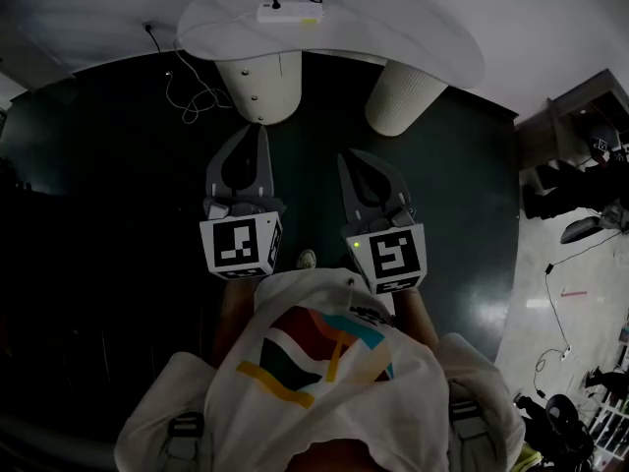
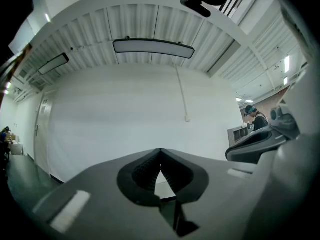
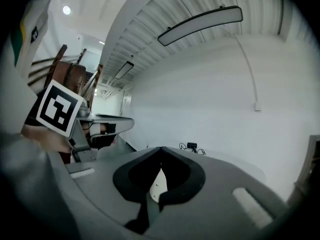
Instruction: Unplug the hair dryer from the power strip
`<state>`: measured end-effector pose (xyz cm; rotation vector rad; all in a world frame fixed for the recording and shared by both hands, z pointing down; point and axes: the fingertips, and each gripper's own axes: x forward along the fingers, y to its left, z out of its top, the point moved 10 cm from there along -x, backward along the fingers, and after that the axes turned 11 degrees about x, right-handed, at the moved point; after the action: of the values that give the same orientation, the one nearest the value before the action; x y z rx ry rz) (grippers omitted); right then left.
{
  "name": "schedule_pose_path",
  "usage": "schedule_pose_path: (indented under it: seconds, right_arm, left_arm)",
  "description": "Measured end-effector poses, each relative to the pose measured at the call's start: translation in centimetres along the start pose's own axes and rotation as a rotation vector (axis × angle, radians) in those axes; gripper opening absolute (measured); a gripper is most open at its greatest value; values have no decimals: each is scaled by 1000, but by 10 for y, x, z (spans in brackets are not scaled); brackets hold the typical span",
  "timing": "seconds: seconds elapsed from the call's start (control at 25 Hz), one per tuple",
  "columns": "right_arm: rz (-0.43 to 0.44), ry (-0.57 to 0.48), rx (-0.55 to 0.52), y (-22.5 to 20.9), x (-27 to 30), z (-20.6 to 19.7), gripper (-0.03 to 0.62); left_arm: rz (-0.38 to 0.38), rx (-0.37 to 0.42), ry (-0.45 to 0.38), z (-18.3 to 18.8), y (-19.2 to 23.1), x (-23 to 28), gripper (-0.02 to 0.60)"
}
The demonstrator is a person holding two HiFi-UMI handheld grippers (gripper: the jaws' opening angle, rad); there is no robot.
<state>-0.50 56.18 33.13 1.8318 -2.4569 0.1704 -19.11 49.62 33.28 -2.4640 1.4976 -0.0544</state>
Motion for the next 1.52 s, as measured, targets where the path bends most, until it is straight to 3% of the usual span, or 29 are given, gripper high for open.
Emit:
schedule_pose_path:
  seconds: [0.24, 0.4, 0.68, 0.84, 1.0, 1.16, 1.24, 1.36, 1.52]
  right_arm:
    - [11, 64, -41, 6, 30, -9, 12]
    - [63, 155, -2, -13, 60, -18, 6]
    - [125, 194, -23, -65, 128, -22, 5]
    - [179, 231, 16, -121, 207, -14, 6]
    - [248, 227, 46, -175, 299, 27, 6]
    - [309, 178, 45, -226, 372, 60, 8]
    - [304, 162, 52, -247, 399, 73, 11]
    - [261, 142, 69, -271, 431, 82, 12]
    - [227, 138, 107, -292, 465, 83, 12]
  left_arm:
    - [7, 11, -4, -14, 32, 22, 0]
    - [19, 35, -11, -18, 46, 50, 0]
    - [81, 33, 2, -41, 64, 113, 0]
    - [129, 53, 45, -55, 85, 177, 0]
    - [182, 34, 116, -54, 115, 263, 0]
    - [196, -103, 71, -45, 145, 350, 0]
    - [223, -133, 51, -37, 155, 385, 0]
    - [252, -80, 84, -34, 158, 431, 0]
    - [214, -12, 121, -47, 148, 480, 0]
